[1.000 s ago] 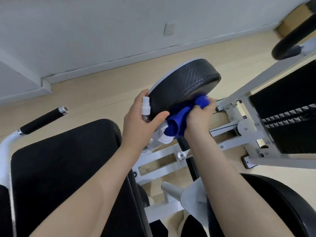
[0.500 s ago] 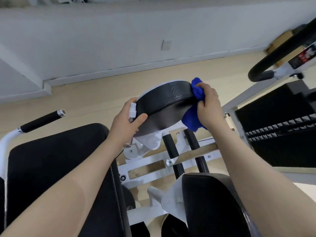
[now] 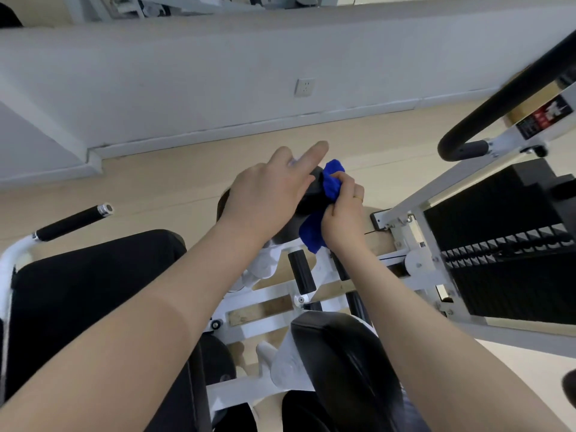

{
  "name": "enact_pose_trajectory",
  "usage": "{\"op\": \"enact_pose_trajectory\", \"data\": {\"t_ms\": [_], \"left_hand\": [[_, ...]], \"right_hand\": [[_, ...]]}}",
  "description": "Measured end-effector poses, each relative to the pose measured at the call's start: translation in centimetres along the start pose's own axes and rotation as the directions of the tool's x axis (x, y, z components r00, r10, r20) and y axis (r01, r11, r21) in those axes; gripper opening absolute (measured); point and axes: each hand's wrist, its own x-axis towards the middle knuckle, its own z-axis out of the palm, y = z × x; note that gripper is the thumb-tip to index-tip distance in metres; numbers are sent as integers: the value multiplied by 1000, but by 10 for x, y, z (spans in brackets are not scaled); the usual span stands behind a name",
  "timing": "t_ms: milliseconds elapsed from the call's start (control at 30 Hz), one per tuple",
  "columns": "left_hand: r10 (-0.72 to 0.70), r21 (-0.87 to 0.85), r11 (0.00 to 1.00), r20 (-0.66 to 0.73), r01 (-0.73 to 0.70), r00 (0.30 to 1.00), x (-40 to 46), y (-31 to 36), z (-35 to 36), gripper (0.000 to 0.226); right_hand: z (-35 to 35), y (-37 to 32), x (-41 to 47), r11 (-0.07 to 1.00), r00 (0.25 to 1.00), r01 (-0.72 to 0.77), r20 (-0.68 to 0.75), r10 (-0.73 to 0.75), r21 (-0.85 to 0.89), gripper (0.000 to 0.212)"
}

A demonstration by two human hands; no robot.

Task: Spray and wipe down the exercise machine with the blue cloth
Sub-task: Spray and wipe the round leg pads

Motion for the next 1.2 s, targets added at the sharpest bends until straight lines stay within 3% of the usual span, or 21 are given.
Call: {"op": "enact_pose_trajectory", "data": {"t_ms": [67, 133, 233, 467, 667, 733, 867, 933, 1033, 1133, 1200], "left_hand": [[-70, 3, 997, 187, 71, 980, 13, 7, 0, 38], [-75, -12, 997, 249, 81, 965, 18, 11, 1, 35], [-67, -33, 997, 241, 77, 968, 12, 9, 5, 31], [-207, -141, 964, 139, 226, 968, -24, -40, 10, 33], [-421, -377, 808, 165, 452, 892, -41, -73, 26, 23], [-400, -424, 791, 185, 440, 898, -37, -72, 24, 39], [-210, -450, 811, 373, 375, 904, -19, -64, 14, 106], [-183, -400, 833, 453, 382, 873, -9, -67, 17, 97], [-153, -356, 872, 455, 337, 877, 2, -67, 21, 54], [-138, -355, 876, 463, 326, 876, 6, -63, 22, 60], [-148, -356, 872, 463, 336, 874, 6, -60, 22, 63]], "right_hand": [[-4, -1, 2, 1000, 1000, -5, 15, 5, -15, 56], [-6, -1, 2, 1000, 1000, -14, 18, 14, -14, 56], [-7, 2, 0, 1000, 1000, -15, -3, 15, -18, 54], [-10, 9, -5, 998, 998, -50, -37, 49, -26, 49], [-9, 8, -9, 999, 997, -53, -60, 52, -5, 50], [-9, 6, -8, 998, 997, -67, -46, 67, 1, 52], [-12, -2, -4, 993, 991, -113, -68, 116, 44, 49], [-15, -8, -4, 998, 992, -43, -120, 38, -36, 46], [-13, -31, -5, 953, 970, 202, -91, -227, -226, 49], [-11, -43, 3, 804, 877, 462, 61, -476, -374, 48], [-17, -26, 16, 847, 902, 421, 47, -430, -326, 47]]}}
